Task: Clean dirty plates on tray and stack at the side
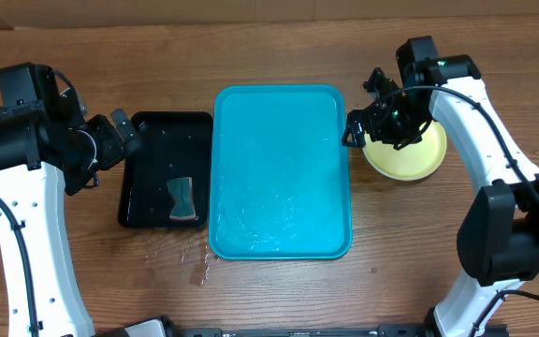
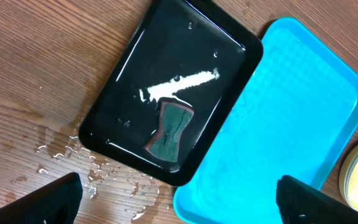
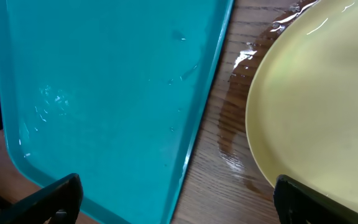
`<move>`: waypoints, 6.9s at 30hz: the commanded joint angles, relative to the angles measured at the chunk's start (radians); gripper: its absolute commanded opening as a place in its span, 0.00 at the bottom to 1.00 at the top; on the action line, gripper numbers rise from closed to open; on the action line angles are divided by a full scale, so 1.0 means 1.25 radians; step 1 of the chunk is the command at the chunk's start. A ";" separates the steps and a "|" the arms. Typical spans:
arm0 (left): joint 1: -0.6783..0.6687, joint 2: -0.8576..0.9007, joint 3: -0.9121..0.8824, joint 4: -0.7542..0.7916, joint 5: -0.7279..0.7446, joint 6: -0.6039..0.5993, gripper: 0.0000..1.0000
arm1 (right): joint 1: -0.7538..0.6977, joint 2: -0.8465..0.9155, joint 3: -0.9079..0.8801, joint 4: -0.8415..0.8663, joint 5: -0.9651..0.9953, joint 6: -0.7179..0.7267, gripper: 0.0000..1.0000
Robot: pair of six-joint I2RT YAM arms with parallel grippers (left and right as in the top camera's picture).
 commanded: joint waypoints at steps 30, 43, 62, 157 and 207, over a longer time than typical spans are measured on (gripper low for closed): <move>-0.003 0.003 -0.002 0.001 -0.005 -0.014 1.00 | -0.003 -0.010 0.011 0.008 -0.019 -0.023 1.00; -0.003 0.003 -0.002 0.001 -0.005 -0.014 1.00 | 0.029 -0.095 0.011 0.008 -0.019 -0.023 1.00; -0.003 0.003 -0.002 0.001 -0.005 -0.014 1.00 | 0.029 -0.389 0.011 0.008 -0.019 -0.023 1.00; -0.003 0.003 -0.002 0.001 -0.005 -0.014 1.00 | 0.002 -1.548 -1.038 1.092 0.197 0.210 1.00; -0.003 0.003 -0.002 0.001 -0.005 -0.014 0.99 | 0.001 -1.548 -1.308 0.932 0.219 -0.013 1.00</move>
